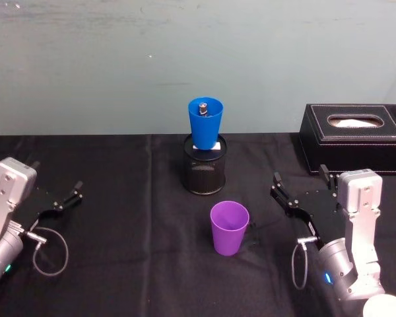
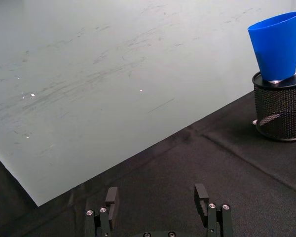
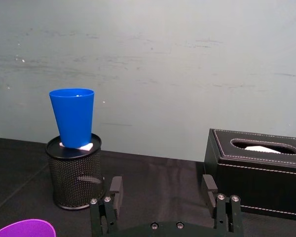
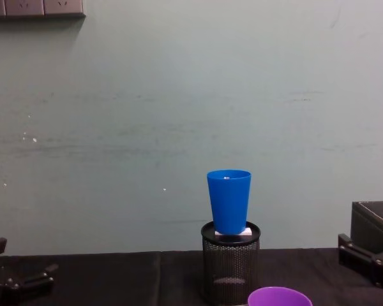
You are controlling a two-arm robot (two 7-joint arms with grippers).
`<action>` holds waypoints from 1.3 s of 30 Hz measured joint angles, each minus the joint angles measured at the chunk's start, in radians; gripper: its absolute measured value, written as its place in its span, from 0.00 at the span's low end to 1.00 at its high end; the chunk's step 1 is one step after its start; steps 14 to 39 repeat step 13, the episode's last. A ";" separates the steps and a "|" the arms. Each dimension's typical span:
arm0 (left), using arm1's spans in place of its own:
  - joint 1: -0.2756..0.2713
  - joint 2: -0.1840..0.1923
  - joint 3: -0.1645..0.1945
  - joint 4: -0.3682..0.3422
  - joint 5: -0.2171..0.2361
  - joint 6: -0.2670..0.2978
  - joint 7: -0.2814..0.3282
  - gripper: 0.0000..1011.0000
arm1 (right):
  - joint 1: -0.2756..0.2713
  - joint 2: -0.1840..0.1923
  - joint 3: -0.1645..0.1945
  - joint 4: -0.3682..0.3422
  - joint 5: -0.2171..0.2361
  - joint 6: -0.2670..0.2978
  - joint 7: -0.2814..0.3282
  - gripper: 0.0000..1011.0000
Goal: Pick up one cup with a gripper and tap it against the other cup.
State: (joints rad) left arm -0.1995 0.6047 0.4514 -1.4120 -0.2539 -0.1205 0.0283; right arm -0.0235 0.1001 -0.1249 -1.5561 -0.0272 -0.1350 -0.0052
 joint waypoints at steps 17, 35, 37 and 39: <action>0.000 0.000 0.000 0.000 0.000 0.000 0.000 0.99 | 0.000 0.000 0.000 0.000 0.000 0.000 0.000 0.99; 0.000 0.000 0.000 0.000 0.000 0.000 0.000 0.99 | 0.000 0.000 0.000 0.000 0.000 0.000 0.000 0.99; 0.000 0.000 0.000 0.000 0.000 0.000 0.000 0.99 | 0.000 0.000 0.000 0.000 0.000 0.000 0.000 0.99; 0.000 0.000 0.000 0.000 0.000 0.000 0.000 0.99 | 0.000 0.000 0.000 0.000 0.000 0.000 0.000 0.99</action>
